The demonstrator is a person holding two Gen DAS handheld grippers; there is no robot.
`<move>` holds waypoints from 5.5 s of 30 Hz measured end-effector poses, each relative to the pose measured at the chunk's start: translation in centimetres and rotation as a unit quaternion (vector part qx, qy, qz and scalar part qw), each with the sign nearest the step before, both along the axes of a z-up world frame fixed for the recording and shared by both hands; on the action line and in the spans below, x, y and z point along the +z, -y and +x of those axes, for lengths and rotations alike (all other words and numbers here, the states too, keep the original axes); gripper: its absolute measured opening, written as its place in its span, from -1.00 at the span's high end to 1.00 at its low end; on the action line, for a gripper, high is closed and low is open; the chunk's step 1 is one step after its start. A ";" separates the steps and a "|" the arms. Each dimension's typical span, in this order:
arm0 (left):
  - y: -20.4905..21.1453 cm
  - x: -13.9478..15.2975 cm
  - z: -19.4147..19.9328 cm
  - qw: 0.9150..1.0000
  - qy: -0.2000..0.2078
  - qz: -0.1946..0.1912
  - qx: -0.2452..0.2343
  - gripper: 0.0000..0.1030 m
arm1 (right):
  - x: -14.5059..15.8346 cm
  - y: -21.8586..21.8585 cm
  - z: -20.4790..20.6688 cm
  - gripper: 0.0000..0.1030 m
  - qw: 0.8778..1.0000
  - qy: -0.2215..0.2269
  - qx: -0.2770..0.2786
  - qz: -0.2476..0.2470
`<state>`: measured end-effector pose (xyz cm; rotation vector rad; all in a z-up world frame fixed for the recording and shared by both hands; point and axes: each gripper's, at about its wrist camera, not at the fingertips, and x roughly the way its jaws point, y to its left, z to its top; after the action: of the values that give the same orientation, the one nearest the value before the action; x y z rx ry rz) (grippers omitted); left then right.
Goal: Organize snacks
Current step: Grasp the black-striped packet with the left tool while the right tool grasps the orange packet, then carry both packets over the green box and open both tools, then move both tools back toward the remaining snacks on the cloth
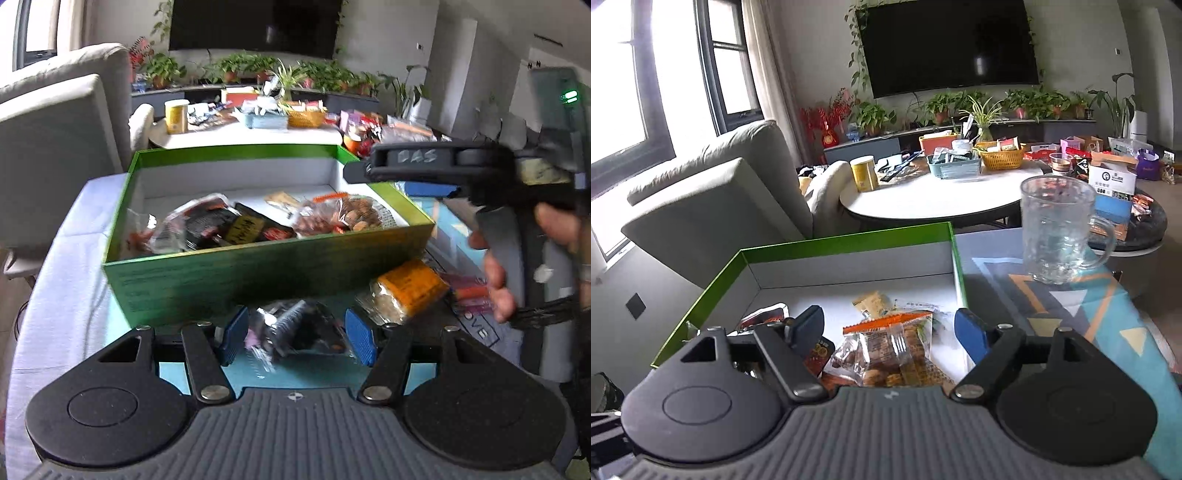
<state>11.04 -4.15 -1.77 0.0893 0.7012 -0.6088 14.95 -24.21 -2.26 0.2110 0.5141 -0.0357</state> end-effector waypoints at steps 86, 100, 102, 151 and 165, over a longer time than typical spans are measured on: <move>-0.1 5.0 5.4 0.991 0.108 -0.028 0.074 0.03 | 2.0 -0.9 -5.3 -0.63 0.997 0.052 0.023 -0.056; 0.9 2.5 8.6 0.994 0.068 -0.008 0.081 -0.06 | 2.1 -1.0 -3.0 -0.63 0.998 0.046 0.026 -0.042; 1.0 2.1 8.9 0.995 0.056 -0.002 0.082 -0.14 | 2.1 -1.0 -2.8 -0.63 0.998 0.046 0.025 -0.040; -5.1 -0.8 1.2 0.995 0.019 0.012 0.092 -0.38 | 1.8 -3.0 2.5 -0.71 0.998 0.010 0.044 -0.036; -3.5 -3.0 3.0 0.994 -0.016 0.036 0.100 -0.38 | 0.6 -2.1 2.3 -0.95 1.000 0.011 0.023 -0.017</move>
<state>14.05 -0.61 -4.80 0.0759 0.7528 -0.3938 17.23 -22.10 -1.64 0.1656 0.4962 0.0031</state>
